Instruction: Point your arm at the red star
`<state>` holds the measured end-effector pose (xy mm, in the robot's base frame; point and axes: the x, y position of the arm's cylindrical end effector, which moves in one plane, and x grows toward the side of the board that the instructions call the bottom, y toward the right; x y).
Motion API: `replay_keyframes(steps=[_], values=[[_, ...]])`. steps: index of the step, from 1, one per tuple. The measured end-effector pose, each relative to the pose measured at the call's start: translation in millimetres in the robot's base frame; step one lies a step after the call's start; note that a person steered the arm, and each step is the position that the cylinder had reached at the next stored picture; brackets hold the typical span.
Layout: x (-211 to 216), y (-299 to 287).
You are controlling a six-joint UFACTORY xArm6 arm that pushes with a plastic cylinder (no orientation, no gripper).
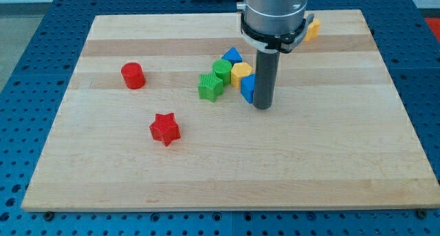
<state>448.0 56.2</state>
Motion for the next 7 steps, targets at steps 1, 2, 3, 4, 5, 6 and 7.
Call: replay_keyframes(steps=[1,2,3,4,5,6,7], values=[[0,0],[12,0],[40,-4],[65,-51],[100,-80],[126,-111],[127,-153]])
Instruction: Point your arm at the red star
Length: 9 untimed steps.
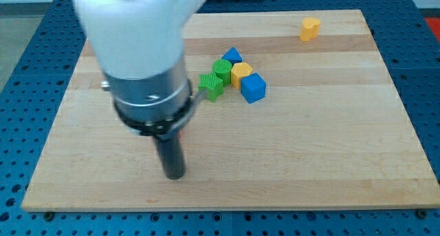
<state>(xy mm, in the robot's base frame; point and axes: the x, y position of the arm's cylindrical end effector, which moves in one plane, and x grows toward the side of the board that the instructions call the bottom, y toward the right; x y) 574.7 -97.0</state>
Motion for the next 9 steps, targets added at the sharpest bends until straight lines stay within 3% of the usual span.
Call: replay_keyframes(steps=[1,3,4,9], values=[[-4,-27],[-62,-58],[-69,-60],[-59,-51]])
